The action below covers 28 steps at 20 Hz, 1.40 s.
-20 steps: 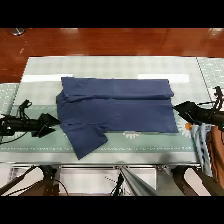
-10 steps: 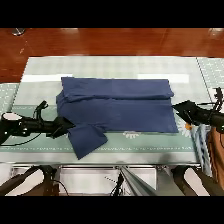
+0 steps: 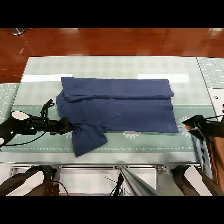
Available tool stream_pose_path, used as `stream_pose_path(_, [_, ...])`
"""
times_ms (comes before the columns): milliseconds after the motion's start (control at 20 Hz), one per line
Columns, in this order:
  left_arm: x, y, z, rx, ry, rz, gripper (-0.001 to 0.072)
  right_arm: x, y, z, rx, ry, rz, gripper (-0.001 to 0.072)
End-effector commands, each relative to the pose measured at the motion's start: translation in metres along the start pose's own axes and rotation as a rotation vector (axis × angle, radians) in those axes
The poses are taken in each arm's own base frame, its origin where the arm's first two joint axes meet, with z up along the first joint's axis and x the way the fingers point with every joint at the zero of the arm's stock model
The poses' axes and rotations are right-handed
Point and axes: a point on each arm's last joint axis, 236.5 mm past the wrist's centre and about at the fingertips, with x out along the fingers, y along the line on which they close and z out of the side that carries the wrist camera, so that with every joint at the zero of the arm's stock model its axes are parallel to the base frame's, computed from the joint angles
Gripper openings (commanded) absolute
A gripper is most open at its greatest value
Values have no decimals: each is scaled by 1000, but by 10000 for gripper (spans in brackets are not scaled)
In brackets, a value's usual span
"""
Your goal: Fold the shirts.
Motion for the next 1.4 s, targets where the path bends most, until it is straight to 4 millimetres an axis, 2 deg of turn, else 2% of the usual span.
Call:
stream_pose_path(0, [0, -3, -1, 3, 7, -7, 18, 11, -13, -25, -6, 87, -60, 622])
stream_pose_path(250, [0, -3, -1, 3, 6, -6, 18, 28, -6, -28, 24, 153, -5, 622])
stream_pose_path(500, [0, -2, 0, 3, 0, -3, 18, 50, 13, -15, 97, 158, 124, 621])
stream_pose_path(700, [0, -1, 2, 3, -7, 0, 18, 55, 27, 2, 125, 106, 199, 602])
stream_pose_path(800, [0, -1, 4, 1, -17, 1, 18, 56, 33, 2, 99, 103, 208, 475])
stream_pose_path(850, [0, -2, 6, -2, -26, -1, 18, 60, 37, -2, 64, 113, 202, 342])
stream_pose_path(900, [0, -3, 8, -4, -30, -7, 18, 62, 42, -7, 12, 126, 202, 129])
stream_pose_path(950, [-1, -5, 9, 3, -31, -10, 18, 62, 48, -8, -45, 134, 196, 21])
stream_pose_path(1050, [-9, -14, 18, 23, -40, -28, 18, 53, 58, 1, -107, 133, 196, 20])
stream_pose_path(1150, [-25, -33, 34, 54, -60, -67, 18, 36, 76, 20, -131, 105, 223, 20])
stream_pose_path(1350, [-54, -52, 92, 102, -210, -52, 17, 16, 118, 58, -219, 12, 241, 20])
